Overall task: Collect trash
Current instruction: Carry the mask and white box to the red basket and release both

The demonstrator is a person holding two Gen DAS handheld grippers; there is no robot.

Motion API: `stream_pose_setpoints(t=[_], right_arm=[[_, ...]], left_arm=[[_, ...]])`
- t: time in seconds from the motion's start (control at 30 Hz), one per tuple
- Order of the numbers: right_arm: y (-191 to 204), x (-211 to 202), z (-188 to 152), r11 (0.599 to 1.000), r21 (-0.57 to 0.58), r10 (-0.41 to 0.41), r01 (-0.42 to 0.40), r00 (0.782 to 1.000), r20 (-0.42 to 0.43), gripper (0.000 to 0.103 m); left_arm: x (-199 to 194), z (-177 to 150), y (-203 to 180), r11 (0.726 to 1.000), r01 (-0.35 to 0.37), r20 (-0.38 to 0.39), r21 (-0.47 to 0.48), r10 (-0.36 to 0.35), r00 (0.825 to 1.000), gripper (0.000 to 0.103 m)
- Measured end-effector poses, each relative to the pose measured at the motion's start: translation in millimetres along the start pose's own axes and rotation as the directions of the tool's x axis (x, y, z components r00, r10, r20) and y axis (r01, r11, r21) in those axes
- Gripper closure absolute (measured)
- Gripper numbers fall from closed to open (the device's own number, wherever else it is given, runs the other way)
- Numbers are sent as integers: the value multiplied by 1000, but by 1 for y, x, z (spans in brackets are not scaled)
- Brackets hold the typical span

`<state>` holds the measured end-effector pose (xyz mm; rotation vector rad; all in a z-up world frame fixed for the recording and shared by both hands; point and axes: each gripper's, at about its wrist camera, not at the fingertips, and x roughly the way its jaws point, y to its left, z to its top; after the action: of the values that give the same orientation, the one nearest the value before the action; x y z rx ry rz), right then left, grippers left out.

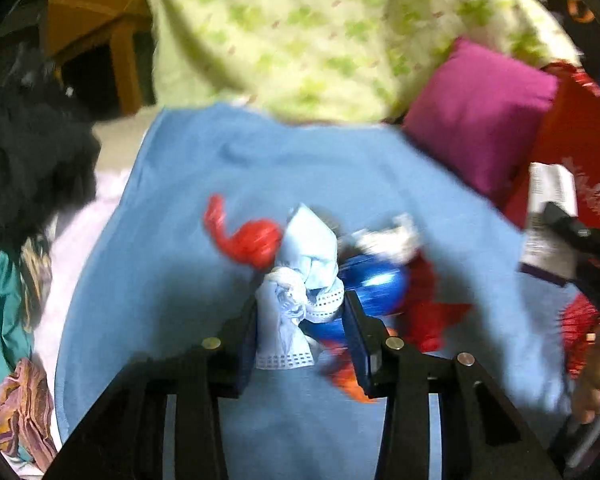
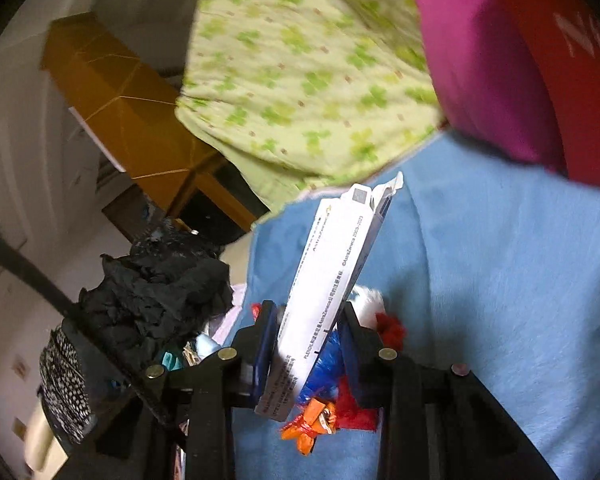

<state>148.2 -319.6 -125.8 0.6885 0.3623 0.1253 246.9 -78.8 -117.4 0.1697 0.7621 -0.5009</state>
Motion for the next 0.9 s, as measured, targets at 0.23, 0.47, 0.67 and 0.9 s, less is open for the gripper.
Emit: stream_pose_setpoints(t=[0.23, 0.47, 0.67, 0.9], right_arm=[[27, -94, -10, 993, -106, -32, 45, 992, 123, 70], [16, -226, 1, 964, -150, -174, 218, 950, 259, 70], [-31, -312, 6, 921, -49, -352, 386, 880, 320, 70], [-79, -347, 5, 887, 56, -454, 459, 844, 287, 69]], left_arm=[[-60, -1, -74, 987, 103, 69, 123, -112, 991, 61], [-94, 1, -180, 913, 298, 43, 279, -322, 946, 61], [-102, -3, -277, 822, 422, -29, 383, -445, 895, 60], [-89, -15, -361, 757, 481, -138, 442, -472, 870, 53]])
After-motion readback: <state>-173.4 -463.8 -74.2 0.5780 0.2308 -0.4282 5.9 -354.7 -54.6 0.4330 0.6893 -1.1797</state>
